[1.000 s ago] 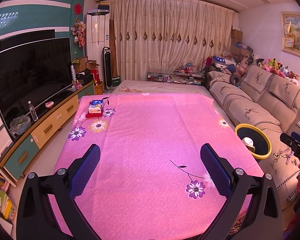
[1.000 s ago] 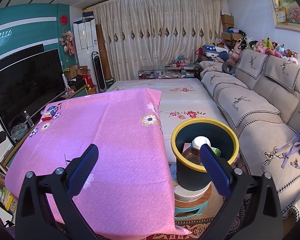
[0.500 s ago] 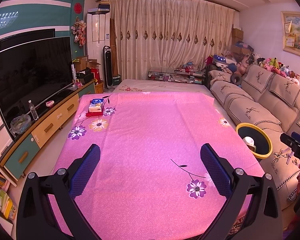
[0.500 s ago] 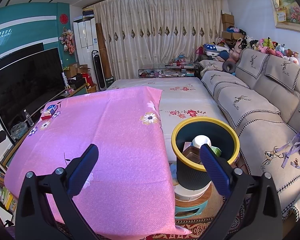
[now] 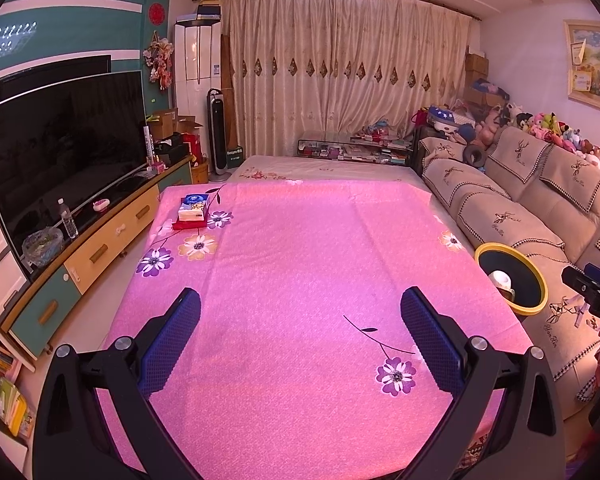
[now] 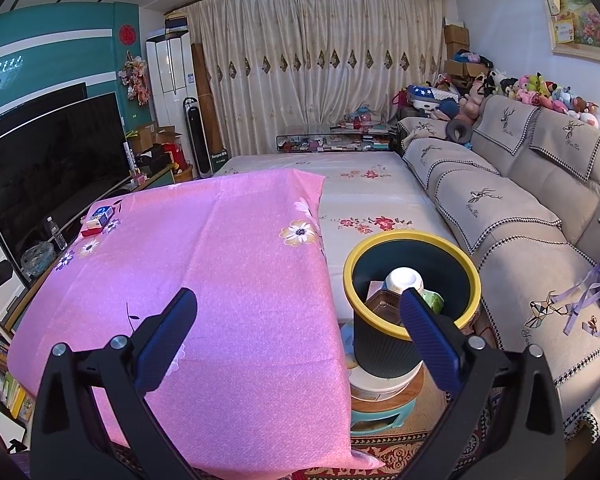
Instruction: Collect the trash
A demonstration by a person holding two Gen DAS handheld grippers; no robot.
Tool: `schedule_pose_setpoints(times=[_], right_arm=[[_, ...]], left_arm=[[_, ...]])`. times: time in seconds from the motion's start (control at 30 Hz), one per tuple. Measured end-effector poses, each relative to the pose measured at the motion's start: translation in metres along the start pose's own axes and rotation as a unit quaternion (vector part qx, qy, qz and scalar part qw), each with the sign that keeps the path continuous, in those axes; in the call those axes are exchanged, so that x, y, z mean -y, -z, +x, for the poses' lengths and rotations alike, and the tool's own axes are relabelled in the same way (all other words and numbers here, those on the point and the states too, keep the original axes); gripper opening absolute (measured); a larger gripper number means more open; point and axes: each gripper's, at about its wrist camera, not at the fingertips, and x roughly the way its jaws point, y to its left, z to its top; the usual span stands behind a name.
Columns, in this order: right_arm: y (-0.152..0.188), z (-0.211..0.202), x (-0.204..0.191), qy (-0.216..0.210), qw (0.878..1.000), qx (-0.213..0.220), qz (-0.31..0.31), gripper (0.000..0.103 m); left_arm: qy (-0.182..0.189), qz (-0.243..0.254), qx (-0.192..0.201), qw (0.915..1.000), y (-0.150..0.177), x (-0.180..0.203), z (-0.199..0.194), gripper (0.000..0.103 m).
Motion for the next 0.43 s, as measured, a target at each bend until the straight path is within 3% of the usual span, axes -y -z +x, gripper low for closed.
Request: schedule_pose_setpoints(times=[0.23,0.43], right_arm=[[0.001,0.006,-0.001,-0.006,1.000,-0.007,-0.002,0.096],[-0.018,0.051,-0.014,-0.028,0.999,-0.034,-0.019,0.096]], left_arm=[[0.004,-0.003,-0.019,0.9998,0.000,-0.002,0.017,0.098],[-0.009,-0.009,-0.078,0.9969,-0.005,-0.025,0.090,0.098]])
